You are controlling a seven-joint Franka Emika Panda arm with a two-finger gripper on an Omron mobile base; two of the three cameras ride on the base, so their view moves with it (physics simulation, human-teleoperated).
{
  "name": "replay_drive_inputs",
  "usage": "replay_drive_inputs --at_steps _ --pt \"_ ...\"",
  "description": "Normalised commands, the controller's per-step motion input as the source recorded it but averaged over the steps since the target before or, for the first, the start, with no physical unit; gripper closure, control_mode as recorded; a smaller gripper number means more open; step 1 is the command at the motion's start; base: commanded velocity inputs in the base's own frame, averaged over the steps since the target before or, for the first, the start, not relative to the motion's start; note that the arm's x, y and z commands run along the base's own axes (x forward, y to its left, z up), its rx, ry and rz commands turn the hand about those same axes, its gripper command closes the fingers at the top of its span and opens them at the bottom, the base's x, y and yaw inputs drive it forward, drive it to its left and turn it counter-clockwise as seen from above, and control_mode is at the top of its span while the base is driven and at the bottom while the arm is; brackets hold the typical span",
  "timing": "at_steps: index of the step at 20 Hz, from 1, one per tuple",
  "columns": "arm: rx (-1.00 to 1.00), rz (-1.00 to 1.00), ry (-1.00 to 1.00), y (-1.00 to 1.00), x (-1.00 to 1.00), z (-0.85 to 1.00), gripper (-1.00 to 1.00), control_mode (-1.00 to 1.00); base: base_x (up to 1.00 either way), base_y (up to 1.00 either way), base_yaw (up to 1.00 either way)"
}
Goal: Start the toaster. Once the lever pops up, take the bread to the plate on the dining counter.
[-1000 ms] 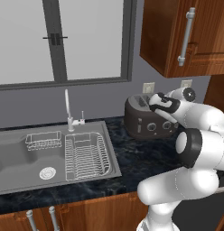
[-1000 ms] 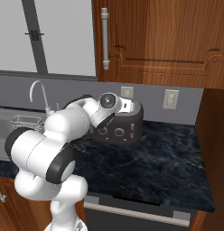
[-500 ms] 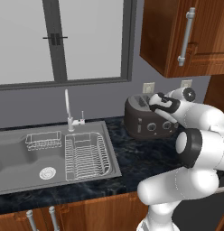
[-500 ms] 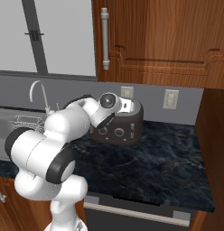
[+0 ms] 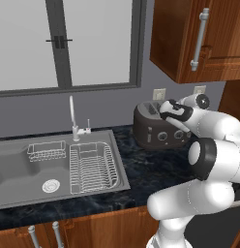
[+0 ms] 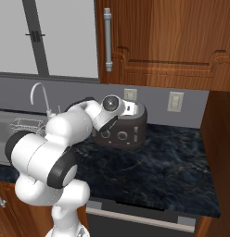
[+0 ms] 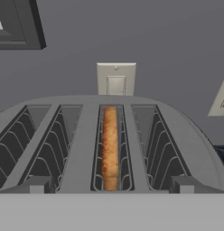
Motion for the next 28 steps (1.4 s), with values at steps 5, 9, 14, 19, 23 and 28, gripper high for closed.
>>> replay_drive_inputs --at_steps 5,9,14,19,23,28 --pt "0.00 0.00 0.00 0.00 0.00 0.00 -1.00 -1.00 0.00 0.00 0.00" --pt "0.00 0.00 0.00 0.00 0.00 0.00 -1.00 -1.00 0.00 0.00 0.00" --pt "0.00 0.00 0.00 0.00 0.00 0.00 -1.00 -1.00 0.00 0.00 0.00" --pt "0.00 0.00 0.00 0.00 0.00 0.00 -1.00 -1.00 0.00 0.00 0.00" --pt "0.00 0.00 0.00 0.00 0.00 0.00 -1.00 -1.00 0.00 0.00 0.00" --pt "0.00 0.00 0.00 0.00 0.00 0.00 -1.00 -1.00 0.00 0.00 0.00"
